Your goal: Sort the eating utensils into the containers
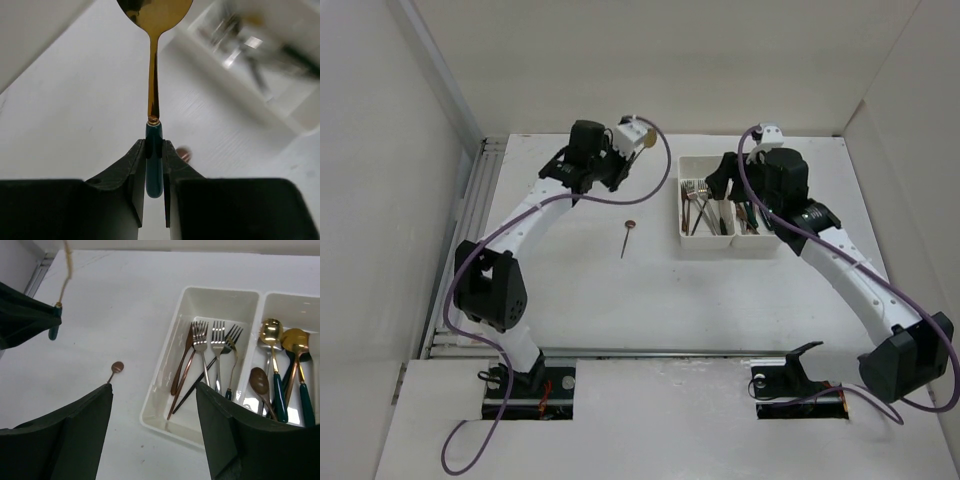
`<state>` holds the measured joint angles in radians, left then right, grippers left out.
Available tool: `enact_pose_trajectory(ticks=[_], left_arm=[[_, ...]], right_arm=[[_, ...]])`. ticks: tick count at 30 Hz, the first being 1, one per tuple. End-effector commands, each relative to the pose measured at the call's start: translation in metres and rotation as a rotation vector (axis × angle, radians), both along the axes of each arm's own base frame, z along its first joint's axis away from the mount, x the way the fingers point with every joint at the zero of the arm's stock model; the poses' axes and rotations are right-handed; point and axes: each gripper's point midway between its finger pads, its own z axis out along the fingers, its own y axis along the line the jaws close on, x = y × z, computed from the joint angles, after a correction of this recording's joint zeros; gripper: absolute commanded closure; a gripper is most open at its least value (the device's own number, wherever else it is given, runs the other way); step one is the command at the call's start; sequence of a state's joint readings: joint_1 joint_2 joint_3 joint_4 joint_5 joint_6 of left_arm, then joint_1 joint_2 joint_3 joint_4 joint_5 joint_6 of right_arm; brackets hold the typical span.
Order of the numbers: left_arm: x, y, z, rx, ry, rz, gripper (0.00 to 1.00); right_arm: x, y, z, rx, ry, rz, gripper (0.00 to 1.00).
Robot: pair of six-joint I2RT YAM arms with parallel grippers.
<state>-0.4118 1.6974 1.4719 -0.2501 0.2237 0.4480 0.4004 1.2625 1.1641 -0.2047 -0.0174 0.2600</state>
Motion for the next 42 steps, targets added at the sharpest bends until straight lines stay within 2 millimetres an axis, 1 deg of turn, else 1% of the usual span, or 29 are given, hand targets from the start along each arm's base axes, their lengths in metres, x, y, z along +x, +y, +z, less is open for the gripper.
enact_pose_trajectory(ticks=[1,2,3,4,5,6,7,8,10,11,12,13,14,16,18,19,21,22,27,31,33,34,36,37,38,39,40,41,42], left_arm=[[-0.03,-0.083,0.071,-0.508,0.192,-0.188,1.0],[-0.037,-0.099,0.066,-0.58,0.286,-0.241,1.0],[-0.042,-0.112,0.07,-0.654,0.375,-0.23,1.0],[-0.043,-0.121,0.071,-0.683,0.41,-0.24,1.0],[-0.036,-0.127,0.072,-0.71,0.419,-0.242,1.0],[-0.044,-0.14,0.07,-0.719,0.445,-0.258,1.0],[-0.04,-0.143,0.075,-0.738,0.442,-0.257,1.0],[-0.043,-0.152,0.078,-0.766,0.46,-0.269,1.0],[-0.046,-0.159,0.089,-0.807,0.464,-0.287,1.0],[-0.047,-0.162,0.099,-0.85,0.473,-0.295,1.0],[-0.048,-0.163,0.104,-0.869,0.488,-0.301,1.0],[-0.05,-0.164,0.108,-0.887,0.503,-0.305,1.0],[-0.05,-0.165,0.111,-0.907,0.516,-0.299,1.0],[-0.057,-0.168,0.121,-0.958,0.573,-0.316,1.0],[-0.06,-0.169,0.125,-0.985,0.602,-0.32,1.0],[-0.065,-0.168,0.127,-0.999,0.608,-0.333,1.0],[-0.066,-0.169,0.129,-1.025,0.644,-0.318,1.0],[-0.07,-0.168,0.132,-1.033,0.644,-0.332,1.0],[-0.07,-0.167,0.126,-1.021,0.645,-0.328,1.0],[-0.07,-0.167,0.123,-1.014,0.649,-0.324,1.0],[-0.072,-0.166,0.127,-1.016,0.641,-0.329,1.0],[-0.072,-0.166,0.128,-1.016,0.641,-0.329,1.0],[-0.071,-0.166,0.131,-1.018,0.633,-0.335,1.0],[-0.071,-0.166,0.129,-1.011,0.633,-0.333,1.0],[-0.071,-0.166,0.129,-1.007,0.624,-0.338,1.0],[-0.071,-0.166,0.127,-1.004,0.634,-0.331,1.0],[-0.072,-0.165,0.129,-1.001,0.621,-0.326,1.0],[-0.071,-0.164,0.129,-0.995,0.61,-0.332,1.0],[-0.071,-0.164,0.126,-0.989,0.612,-0.329,1.0]], right_arm=[[0.0,-0.025,0.047,0.102,-0.096,-0.158,0.27],[0.0,-0.034,0.045,0.101,-0.098,-0.208,0.27],[0.0,-0.042,0.045,0.097,-0.103,-0.241,0.27],[-0.004,-0.049,0.055,0.117,-0.127,-0.272,0.25],[-0.006,-0.06,0.051,0.11,-0.122,-0.331,0.23],[-0.009,-0.066,0.047,0.103,-0.121,-0.352,0.21],[-0.014,-0.073,0.048,0.102,-0.124,-0.37,0.17],[-0.016,-0.073,0.041,0.103,-0.108,-0.348,0.17],[-0.019,-0.059,0.04,0.104,-0.098,-0.231,0.17],[-0.023,-0.046,0.04,0.108,-0.092,-0.149,0.17],[-0.032,-0.018,0.034,0.122,-0.07,0.025,0.17],[-0.038,-0.003,0.03,0.133,-0.061,0.122,0.17],[-0.038,0.011,0.031,0.153,-0.068,0.199,0.17],[-0.043,0.032,0.022,0.16,-0.041,0.278,0.17],[-0.032,0.031,0.009,0.176,0.01,0.212,0.17],[-0.028,0.027,0.009,0.181,0.012,0.176,0.18],[-0.024,0.033,-0.002,0.197,0.043,0.184,0.2],[-0.026,0.036,0.0,0.215,0.045,0.202,0.2],[-0.027,0.056,-0.003,0.261,0.059,0.269,0.23],[-0.016,0.062,-0.011,0.273,0.069,0.252,0.27],[-0.008,0.062,-0.024,0.269,0.096,0.225,0.34],[-0.005,0.064,-0.024,0.269,0.098,0.225,0.37],[0.003,0.065,-0.034,0.259,0.118,0.209,0.5],[0.006,0.064,-0.034,0.257,0.116,0.201,0.56],[0.007,0.065,-0.028,0.261,0.105,0.202,0.63],[0.008,0.066,-0.032,0.258,0.113,0.201,0.78],[0.01,0.066,-0.03,0.262,0.102,0.203,0.85],[0.012,0.065,-0.025,0.263,0.09,0.195,0.97],[0.012,0.062,-0.018,0.264,0.072,0.18,1.0]])
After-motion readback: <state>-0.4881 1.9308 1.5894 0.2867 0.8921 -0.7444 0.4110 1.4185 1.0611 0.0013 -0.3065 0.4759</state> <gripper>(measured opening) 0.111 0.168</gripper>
